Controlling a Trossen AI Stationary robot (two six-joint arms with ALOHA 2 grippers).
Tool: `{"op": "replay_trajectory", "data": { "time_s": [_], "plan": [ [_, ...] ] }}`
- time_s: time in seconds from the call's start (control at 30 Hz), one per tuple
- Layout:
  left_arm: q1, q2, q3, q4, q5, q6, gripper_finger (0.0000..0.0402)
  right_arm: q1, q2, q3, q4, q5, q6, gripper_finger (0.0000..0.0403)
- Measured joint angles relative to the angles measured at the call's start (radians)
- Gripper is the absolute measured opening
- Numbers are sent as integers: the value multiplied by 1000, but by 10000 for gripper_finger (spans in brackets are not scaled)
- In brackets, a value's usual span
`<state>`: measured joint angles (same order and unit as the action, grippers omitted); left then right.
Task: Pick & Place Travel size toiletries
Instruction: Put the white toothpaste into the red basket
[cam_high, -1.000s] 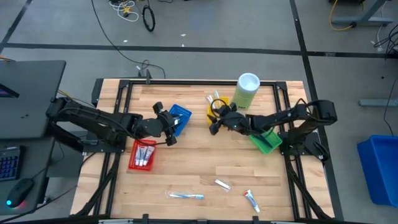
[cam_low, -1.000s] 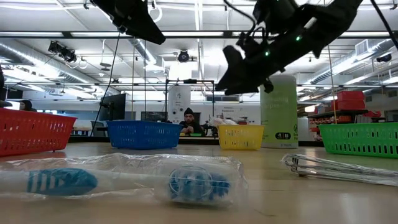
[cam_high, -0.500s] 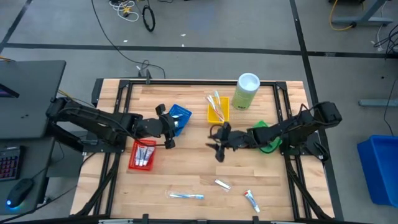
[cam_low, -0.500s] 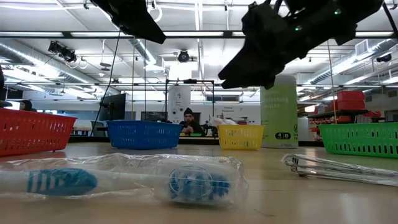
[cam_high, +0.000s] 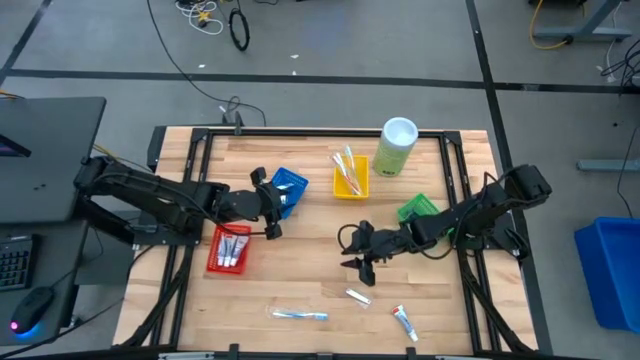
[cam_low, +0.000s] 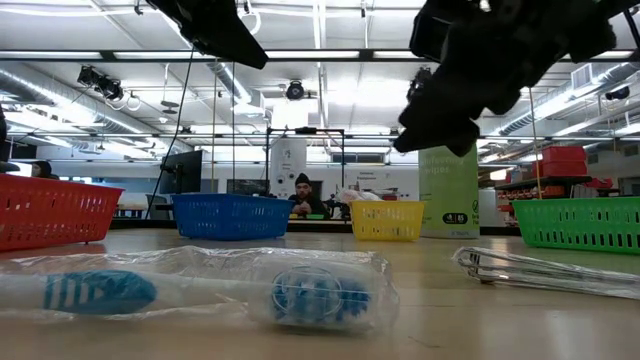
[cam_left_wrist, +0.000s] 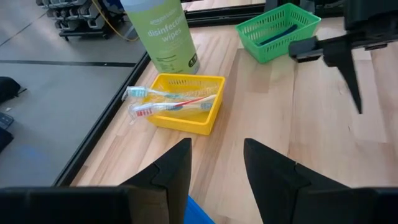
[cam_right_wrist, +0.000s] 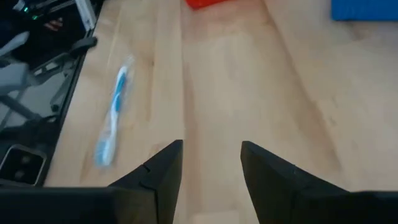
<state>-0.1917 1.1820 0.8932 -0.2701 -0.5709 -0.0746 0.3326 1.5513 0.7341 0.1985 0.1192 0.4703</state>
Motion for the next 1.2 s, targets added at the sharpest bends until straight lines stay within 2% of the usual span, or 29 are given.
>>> {"op": "replay_trajectory", "data": {
  "time_s": [0.27,0.57,0.8,0.9,1.03,1.1,1.2],
  "plan": [
    [0,0,0,0,12,-1,155,97,14,0,-21,0,92,157],
    [0,0,0,62,254,3,155,179,27,0,-96,0,180,182],
    [0,0,0,75,297,-17,155,186,27,0,-166,-14,264,191],
    [0,0,0,75,299,-19,155,186,27,14,-213,-86,290,185],
    [0,0,0,75,299,-19,155,187,27,104,-407,-247,396,174],
    [0,0,0,75,297,-19,155,192,27,140,-509,-363,501,171],
    [0,0,0,75,297,-19,155,209,27,163,-564,-548,757,171]
  ]
}}
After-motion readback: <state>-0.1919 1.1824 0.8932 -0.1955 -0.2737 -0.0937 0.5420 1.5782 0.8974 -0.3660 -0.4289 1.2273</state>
